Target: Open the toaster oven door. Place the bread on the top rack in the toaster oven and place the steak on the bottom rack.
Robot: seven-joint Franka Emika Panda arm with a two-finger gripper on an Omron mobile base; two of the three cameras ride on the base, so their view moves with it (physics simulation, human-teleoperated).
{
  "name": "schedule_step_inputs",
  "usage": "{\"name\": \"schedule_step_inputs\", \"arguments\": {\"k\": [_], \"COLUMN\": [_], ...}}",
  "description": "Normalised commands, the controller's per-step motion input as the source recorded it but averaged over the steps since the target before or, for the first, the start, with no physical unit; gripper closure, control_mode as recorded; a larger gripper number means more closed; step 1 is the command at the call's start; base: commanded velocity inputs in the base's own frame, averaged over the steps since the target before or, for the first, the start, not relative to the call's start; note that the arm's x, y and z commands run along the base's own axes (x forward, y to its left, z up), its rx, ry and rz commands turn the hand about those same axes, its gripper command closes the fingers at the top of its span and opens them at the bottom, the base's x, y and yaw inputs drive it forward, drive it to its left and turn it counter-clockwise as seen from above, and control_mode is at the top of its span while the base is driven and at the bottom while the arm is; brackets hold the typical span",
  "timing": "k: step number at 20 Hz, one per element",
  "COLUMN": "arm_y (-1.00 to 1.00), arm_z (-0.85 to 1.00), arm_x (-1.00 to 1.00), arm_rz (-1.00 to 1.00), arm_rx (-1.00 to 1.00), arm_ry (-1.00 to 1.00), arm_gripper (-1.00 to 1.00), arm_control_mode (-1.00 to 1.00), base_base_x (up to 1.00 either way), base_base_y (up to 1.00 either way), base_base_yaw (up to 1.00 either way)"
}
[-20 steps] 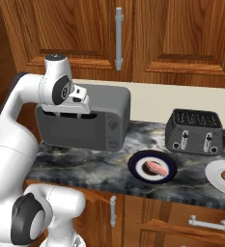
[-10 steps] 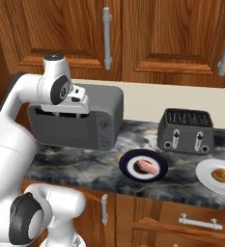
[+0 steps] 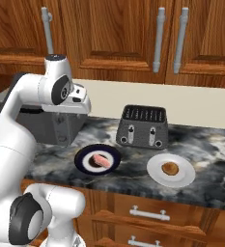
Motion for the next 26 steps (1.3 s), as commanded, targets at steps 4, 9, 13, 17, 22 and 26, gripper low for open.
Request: {"name": "schedule_step_inputs", "arguments": {"k": [4,9,13,17,22,26], "arm_y": [0.00,0.00,0.00,0.00,0.00,0.00], "arm_z": [0.00,0.00,0.00,0.00,0.00,0.00], "arm_x": [0.00,0.00,0.00,0.00,0.00,0.00], "arm_rz": [0.00,0.00,0.00,0.00,0.00,0.00], "arm_rx": [0.00,0.00,0.00,0.00,0.00,0.00], "arm_ry": [0.00,0.00,0.00,0.00,0.00,0.00], "arm_gripper": [-1.00,-1.00,-1.00,-1.00,-1.00,-1.00], "arm_control_mode": [1.00,1.00,1.00,1.00,-1.00,-1.00], "base_base_x": [-0.01,0.00,0.00,0.00,0.00,0.00], "base_base_y": [-0.66,-0.18,0.00,0.00,0.00,0.00], "base_base_yaw": [0.00,0.00,0.00,0.00,0.00,0.00]}}
